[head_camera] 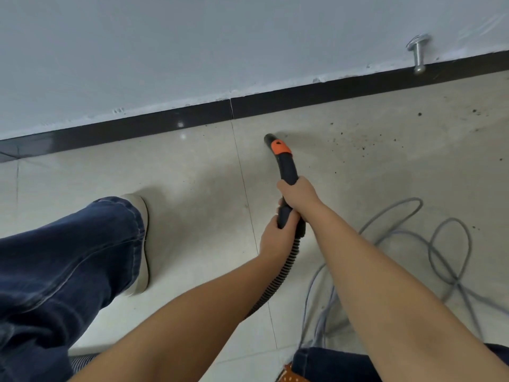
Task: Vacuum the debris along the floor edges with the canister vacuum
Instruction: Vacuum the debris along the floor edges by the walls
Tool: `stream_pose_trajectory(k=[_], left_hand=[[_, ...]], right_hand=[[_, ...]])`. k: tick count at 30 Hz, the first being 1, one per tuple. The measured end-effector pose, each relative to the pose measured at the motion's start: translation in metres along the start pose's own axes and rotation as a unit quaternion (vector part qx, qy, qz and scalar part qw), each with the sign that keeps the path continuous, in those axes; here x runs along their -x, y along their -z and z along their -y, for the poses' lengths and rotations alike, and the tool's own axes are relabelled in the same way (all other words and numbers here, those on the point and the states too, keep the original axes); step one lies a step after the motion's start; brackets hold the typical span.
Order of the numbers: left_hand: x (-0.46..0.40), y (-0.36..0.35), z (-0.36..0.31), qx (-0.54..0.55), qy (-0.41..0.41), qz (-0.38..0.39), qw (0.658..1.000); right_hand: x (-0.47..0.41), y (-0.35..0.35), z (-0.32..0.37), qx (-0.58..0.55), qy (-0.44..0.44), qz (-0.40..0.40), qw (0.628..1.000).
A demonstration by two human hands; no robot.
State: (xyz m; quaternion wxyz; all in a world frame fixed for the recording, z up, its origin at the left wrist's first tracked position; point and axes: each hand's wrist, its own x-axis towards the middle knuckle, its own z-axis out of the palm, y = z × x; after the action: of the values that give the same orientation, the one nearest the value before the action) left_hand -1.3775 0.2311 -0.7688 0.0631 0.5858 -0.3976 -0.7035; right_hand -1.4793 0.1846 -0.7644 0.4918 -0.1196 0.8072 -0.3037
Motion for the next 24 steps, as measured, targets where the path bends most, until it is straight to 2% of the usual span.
stream_pose_trajectory(k=[7, 13, 16, 21, 24], left_hand=[[0.001, -0.023, -0.006, -0.08, 0.011, 0.127, 0.989], [0.021, -0.067, 0.009, -0.127, 0.035, 0.198, 0.971], [0.025, -0.081, 0.013, -0.137, 0.035, 0.19, 0.972], [0.045, -0.065, 0.03, -0.074, 0.026, 0.085, 0.993], [0.058, -0.055, 0.035, -0.062, 0.024, 0.075, 0.995]], right_hand=[[0.003, 0.044, -0.031, -0.062, -0.058, -0.11, 0.99], [0.02, 0.092, -0.078, -0.1, -0.105, -0.169, 0.975], [0.022, 0.105, -0.087, -0.111, -0.103, -0.162, 0.975], [0.036, 0.078, -0.076, -0.061, -0.065, -0.048, 0.995], [0.047, 0.064, -0.079, -0.051, -0.063, -0.027, 0.996]])
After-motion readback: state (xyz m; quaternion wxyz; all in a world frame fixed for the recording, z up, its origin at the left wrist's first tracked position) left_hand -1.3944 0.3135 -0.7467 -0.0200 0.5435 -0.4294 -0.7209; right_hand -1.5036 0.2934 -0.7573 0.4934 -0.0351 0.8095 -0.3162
